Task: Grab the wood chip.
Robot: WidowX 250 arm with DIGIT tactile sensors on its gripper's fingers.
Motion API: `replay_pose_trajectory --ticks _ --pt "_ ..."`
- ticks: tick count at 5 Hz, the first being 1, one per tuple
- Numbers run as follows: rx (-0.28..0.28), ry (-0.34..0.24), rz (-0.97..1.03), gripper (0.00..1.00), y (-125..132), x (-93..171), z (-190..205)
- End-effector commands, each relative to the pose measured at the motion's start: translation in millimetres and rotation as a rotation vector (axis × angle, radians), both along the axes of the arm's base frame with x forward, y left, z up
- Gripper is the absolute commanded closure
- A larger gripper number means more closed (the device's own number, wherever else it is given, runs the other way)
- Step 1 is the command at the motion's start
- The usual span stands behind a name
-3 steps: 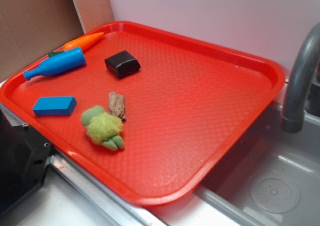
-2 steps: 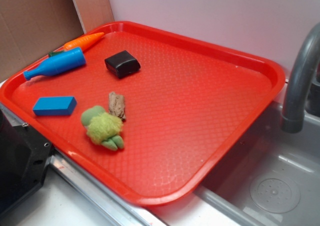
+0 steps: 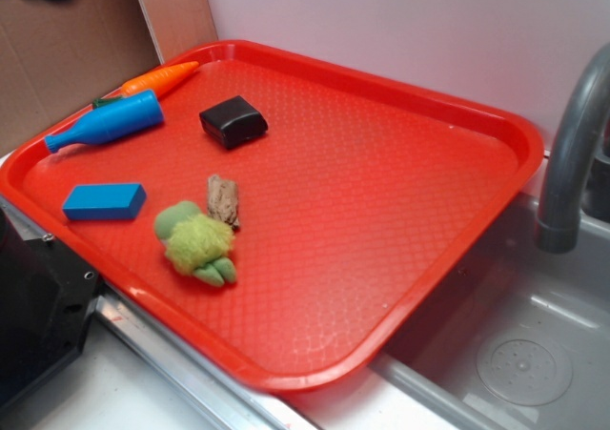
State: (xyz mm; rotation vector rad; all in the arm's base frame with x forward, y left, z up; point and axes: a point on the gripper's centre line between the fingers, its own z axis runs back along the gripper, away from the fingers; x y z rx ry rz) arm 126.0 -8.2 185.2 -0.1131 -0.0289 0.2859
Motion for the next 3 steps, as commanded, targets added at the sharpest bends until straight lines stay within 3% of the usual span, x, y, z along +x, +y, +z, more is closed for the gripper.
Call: replay_pose_trajectory --ticks 1,3 --pt "0.033 -0.102 0.337 0.00 12 41 -91" --pt "0.077 -0.001 0.270 0.00 -9 75 -156"
